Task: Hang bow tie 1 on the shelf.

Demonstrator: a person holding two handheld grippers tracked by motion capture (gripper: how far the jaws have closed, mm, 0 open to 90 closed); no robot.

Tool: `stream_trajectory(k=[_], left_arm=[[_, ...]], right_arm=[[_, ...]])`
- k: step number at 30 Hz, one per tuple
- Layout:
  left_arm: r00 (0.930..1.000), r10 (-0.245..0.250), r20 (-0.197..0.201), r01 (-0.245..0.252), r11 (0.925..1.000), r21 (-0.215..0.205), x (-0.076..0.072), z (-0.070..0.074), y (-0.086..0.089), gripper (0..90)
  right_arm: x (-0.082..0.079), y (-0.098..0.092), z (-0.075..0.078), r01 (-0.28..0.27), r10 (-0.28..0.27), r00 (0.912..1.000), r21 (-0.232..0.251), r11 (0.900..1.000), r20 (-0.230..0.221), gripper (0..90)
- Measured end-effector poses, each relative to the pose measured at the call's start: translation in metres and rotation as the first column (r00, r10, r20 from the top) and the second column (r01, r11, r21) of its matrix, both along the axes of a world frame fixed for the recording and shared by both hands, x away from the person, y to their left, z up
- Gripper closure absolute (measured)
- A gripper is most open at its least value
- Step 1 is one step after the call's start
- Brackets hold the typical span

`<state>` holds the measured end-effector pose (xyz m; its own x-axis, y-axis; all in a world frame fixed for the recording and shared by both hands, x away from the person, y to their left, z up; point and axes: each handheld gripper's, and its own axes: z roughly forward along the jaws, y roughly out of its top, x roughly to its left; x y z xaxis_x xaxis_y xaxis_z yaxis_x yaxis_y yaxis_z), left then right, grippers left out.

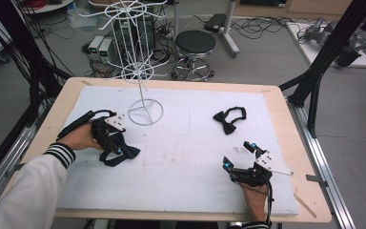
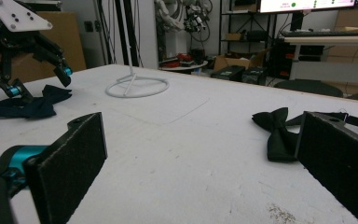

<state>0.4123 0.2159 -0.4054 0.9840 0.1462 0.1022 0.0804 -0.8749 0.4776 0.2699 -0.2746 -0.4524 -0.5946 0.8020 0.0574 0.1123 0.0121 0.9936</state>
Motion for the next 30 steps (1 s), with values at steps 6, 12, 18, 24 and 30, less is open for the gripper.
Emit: stream_trajectory(k=[6, 12, 18, 24, 30], left_arm=[[0.9998, -0.019, -0.011, 0.019, 0.9989, 0.043, 0.0010, -0.0017, -0.0024, 27.9], [0.9994, -0.033, -0.012, 0.034, 0.9980, 0.053, 0.0012, -0.0027, -0.0018, 32.0], [0.9990, -0.042, 0.014, 0.040, 0.9950, 0.092, 0.0002, -0.0018, -0.0018, 40.5], [0.9986, -0.050, 0.019, 0.047, 0.9930, 0.109, -0.0006, -0.0030, -0.0023, 46.8], [0.9972, -0.070, 0.026, 0.066, 0.9896, 0.128, -0.0023, -0.0021, -0.0029, 57.6]], right_arm=[[0.0000, 0.0000, 0.0000, 0.000, 0.000, 1.0000, -0.001, 1.000, 0.001, 1.2], [-0.0001, -0.0001, -0.0001, 0.000, 0.000, 1.0000, 0.001, 1.000, 0.001, 1.2], [-0.0002, -0.0002, -0.0001, 0.001, -0.001, 1.0000, 0.002, 1.000, -0.003, 1.2], [0.0003, -0.0004, -0.0001, 0.005, -0.005, 1.0000, 0.003, 1.000, 0.000, 1.2], [0.0003, -0.0004, -0.0001, 0.003, -0.003, 1.0000, 0.005, 1.000, -0.001, 1.2]])
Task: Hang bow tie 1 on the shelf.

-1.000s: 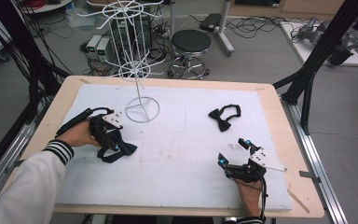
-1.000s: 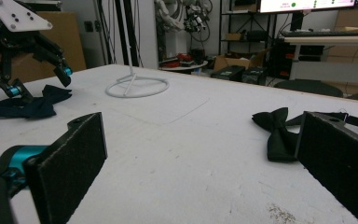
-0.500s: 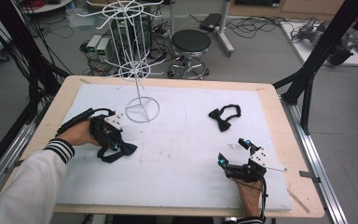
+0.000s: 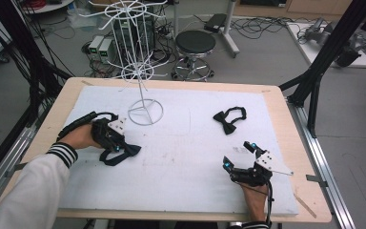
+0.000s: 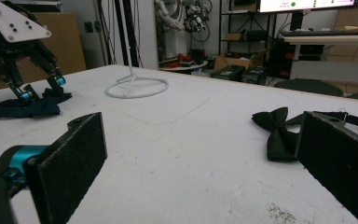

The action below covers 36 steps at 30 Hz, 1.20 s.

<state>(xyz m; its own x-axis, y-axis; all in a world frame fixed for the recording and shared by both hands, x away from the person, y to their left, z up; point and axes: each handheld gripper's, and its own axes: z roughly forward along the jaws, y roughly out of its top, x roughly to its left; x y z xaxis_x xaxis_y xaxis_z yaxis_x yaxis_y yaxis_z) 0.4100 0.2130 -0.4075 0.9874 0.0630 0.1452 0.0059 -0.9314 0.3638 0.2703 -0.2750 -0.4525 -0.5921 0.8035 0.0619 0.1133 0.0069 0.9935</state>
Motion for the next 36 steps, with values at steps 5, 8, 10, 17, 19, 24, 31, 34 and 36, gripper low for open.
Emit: stream_trajectory(k=[5, 8, 10, 17, 19, 24, 31, 34, 36], left_arm=[[1.0000, 0.009, -0.003, -0.009, 1.0000, 0.002, -0.001, 0.001, 0.001, 72.6], [0.9996, 0.015, -0.024, -0.015, 0.9999, -0.001, -0.001, 0.002, 0.003, 81.6], [0.9995, 0.019, -0.026, -0.019, 0.9998, 0.003, -0.001, 0.002, 0.003, 82.8], [0.9990, 0.039, -0.021, -0.039, 0.9993, -0.002, -0.003, 0.003, 0.001, 83.8], [0.9985, 0.048, -0.024, -0.048, 0.9988, -0.011, -0.004, 0.005, 0.001, 84.0], [0.9977, 0.065, -0.017, -0.066, 0.9970, -0.040, -0.006, 0.009, 0.002, 84.0], [0.9971, 0.076, 0.002, -0.075, 0.9905, -0.115, -0.010, 0.021, 0.004, 83.9], [0.9953, 0.097, 0.007, -0.094, 0.9839, -0.152, -0.011, 0.027, 0.007, 83.9], [0.9923, 0.124, 0.005, -0.121, 0.9775, -0.173, -0.012, 0.031, 0.010, 83.9]], right_arm=[[0.000, 0.000, 0.000, 0.000, 0.000, 1.0000, -0.001, 1.000, 0.000, 1.2], [0.000, 0.000, 0.000, 0.001, -0.001, 1.0000, -0.001, 1.000, 0.001, 1.2], [0.000, 0.000, 0.000, 0.000, 0.000, 1.0000, 0.000, 1.000, -0.001, 1.2], [0.000, 0.000, 0.000, 0.001, -0.001, 1.0000, 0.002, 1.000, 0.001, 1.2], [0.000, 0.000, 0.000, 0.001, -0.001, 1.0000, 0.003, 1.000, 0.001, 1.2], [0.000, 0.000, 0.000, 0.000, 0.000, 1.0000, 0.001, 1.000, -0.001, 1.2], [0.000, 0.000, 0.000, 0.000, 0.000, 1.0000, 0.001, 1.000, 0.003, 1.2], [0.000, 0.000, 0.000, 0.000, 0.000, 1.0000, 0.001, 1.000, 0.001, 1.2], [0.000, 0.000, 0.000, 0.000, 0.000, 1.0000, 0.000, 1.000, 0.001, 1.2]])
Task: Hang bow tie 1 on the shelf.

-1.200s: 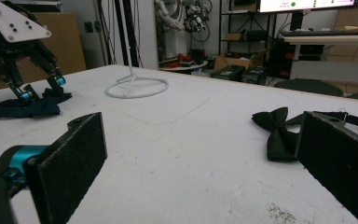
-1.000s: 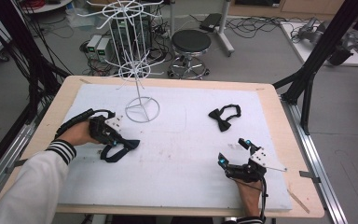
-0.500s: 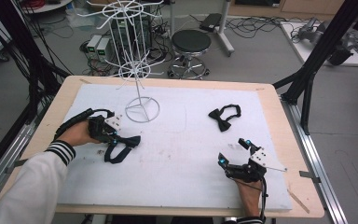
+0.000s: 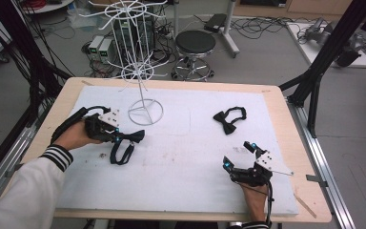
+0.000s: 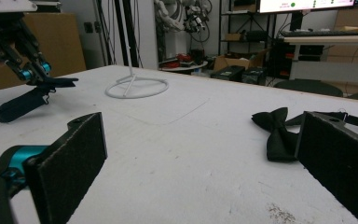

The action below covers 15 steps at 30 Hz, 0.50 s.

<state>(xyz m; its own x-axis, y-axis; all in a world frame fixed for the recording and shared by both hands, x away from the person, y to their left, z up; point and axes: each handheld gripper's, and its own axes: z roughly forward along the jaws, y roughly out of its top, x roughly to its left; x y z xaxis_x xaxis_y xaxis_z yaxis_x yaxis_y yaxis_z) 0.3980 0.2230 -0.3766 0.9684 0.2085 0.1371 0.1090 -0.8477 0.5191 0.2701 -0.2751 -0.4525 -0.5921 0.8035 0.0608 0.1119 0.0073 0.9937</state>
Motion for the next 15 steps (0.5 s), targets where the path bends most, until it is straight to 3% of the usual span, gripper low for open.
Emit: stream_trajectory(k=[2, 8, 9, 10, 15], left_arm=[[0.9992, 0.040, -0.003, -0.040, 0.9975, -0.058, -0.002, 0.002, 0.005, 83.9], [0.9976, 0.068, -0.007, -0.069, 0.9900, -0.124, -0.007, 0.006, 0.011, 83.6], [0.9974, 0.071, 0.011, -0.068, 0.9863, -0.150, -0.009, 0.010, 0.014, 83.6], [0.9974, 0.071, 0.011, -0.068, 0.9863, -0.150, -0.009, 0.010, 0.014, 83.6], [0.9953, 0.086, 0.044, -0.074, 0.9697, -0.233, -0.014, 0.022, 0.017, 83.6]], right_arm=[[0.000, 0.000, 0.000, 0.000, 0.000, 1.0000, 0.002, 1.000, -0.004, 1.2], [0.000, 0.000, 0.000, 0.001, -0.001, 1.0000, 0.002, 1.000, -0.004, 1.2], [0.000, 0.000, 0.000, 0.002, -0.002, 1.0000, 0.002, 1.000, 0.002, 1.2], [0.000, 0.000, 0.000, 0.001, -0.001, 1.0000, 0.002, 1.000, 0.000, 1.2], [0.000, 0.000, 0.000, 0.002, -0.002, 1.0000, 0.003, 1.000, -0.001, 1.2]])
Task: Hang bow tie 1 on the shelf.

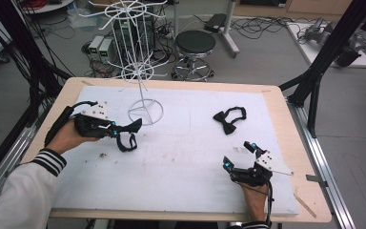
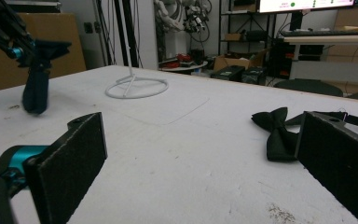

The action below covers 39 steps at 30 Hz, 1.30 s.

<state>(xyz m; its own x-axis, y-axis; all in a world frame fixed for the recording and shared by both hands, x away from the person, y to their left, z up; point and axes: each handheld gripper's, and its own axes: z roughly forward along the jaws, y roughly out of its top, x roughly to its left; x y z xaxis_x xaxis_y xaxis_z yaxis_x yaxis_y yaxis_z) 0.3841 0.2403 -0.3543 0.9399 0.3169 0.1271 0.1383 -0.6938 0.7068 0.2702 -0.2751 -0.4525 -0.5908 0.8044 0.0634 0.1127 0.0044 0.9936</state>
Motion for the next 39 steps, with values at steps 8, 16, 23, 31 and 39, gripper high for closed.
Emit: stream_trajectory(k=[8, 16, 23, 31, 39], left_arm=[[0.9993, 0.027, 0.025, -0.025, 0.9955, -0.091, -0.004, 0.012, 0.004, 83.5], [0.9980, 0.057, 0.028, -0.049, 0.9745, -0.219, -0.006, 0.022, 0.012, 83.5], [0.9960, 0.074, 0.049, -0.058, 0.9629, -0.263, -0.007, 0.031, 0.018, 83.5], [0.9930, 0.091, 0.075, -0.061, 0.9425, -0.328, -0.008, 0.046, 0.025, 83.5], [0.9873, 0.121, 0.103, -0.072, 0.9179, -0.390, -0.009, 0.058, 0.032, 83.5]], right_arm=[[0.000, 0.000, 0.000, -0.001, 0.001, 1.0000, 0.000, 1.000, 0.000, 1.2], [0.000, 0.000, 0.000, -0.004, 0.004, 1.0000, 0.002, 1.000, -0.006, 1.2], [0.000, 0.000, 0.000, -0.004, 0.004, 1.0000, 0.000, 1.000, -0.003, 1.2], [0.000, 0.000, 0.000, -0.002, 0.002, 1.0000, -0.002, 1.000, -0.001, 1.2], [0.000, 0.000, 0.000, -0.004, 0.004, 1.0000, -0.001, 1.000, -0.002, 1.2]])
